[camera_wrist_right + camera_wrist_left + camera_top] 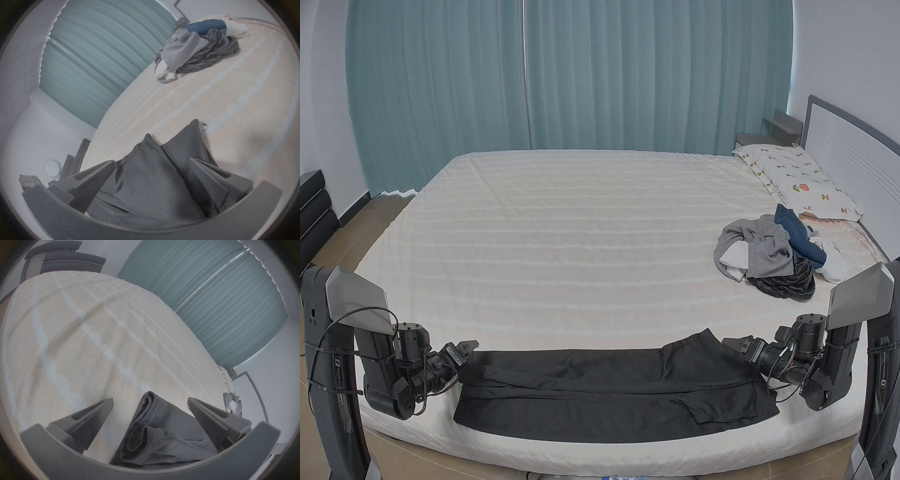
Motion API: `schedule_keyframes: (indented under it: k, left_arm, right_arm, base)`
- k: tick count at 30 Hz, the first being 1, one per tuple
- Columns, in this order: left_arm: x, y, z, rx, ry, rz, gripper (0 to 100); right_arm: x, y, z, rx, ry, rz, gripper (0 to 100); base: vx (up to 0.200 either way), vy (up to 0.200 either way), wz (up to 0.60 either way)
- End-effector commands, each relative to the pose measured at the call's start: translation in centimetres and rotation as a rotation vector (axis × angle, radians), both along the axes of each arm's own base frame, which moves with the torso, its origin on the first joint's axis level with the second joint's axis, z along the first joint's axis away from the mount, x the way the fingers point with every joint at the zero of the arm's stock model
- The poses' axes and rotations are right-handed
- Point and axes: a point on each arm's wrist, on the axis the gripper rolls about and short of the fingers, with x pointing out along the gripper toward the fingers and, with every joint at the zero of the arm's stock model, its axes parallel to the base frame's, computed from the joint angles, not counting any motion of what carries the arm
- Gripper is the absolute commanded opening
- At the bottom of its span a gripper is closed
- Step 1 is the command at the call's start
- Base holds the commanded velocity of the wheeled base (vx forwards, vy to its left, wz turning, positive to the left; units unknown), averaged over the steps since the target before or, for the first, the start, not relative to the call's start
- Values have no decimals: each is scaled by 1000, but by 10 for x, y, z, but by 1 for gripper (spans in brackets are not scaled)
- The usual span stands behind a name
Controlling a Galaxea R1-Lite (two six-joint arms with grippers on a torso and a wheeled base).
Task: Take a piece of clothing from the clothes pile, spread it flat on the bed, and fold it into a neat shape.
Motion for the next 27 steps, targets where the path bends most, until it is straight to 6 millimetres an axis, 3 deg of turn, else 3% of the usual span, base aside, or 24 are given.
schedule_keyframes:
  k: [1,11,12,27]
  left_arm:
    - [-3,1,-1,-4,-6,1,100]
    - [-3,0,-1,1,-8,-2,100]
    - [-3,0,-2,2,-5,-3,100]
    - [-3,0,-3,5,-5,-1,100]
  right_arm:
    - [7,6,-16,-23,5,31,100]
    - [15,11,-19,-25,-18,57,100]
    - [14,11,-19,-22,-7,67,0]
    - [-2,2,-4,-8,10,111,0]
  base:
    - [0,0,0]
    - [0,0,0]
    - [0,0,0]
    - [0,0,0]
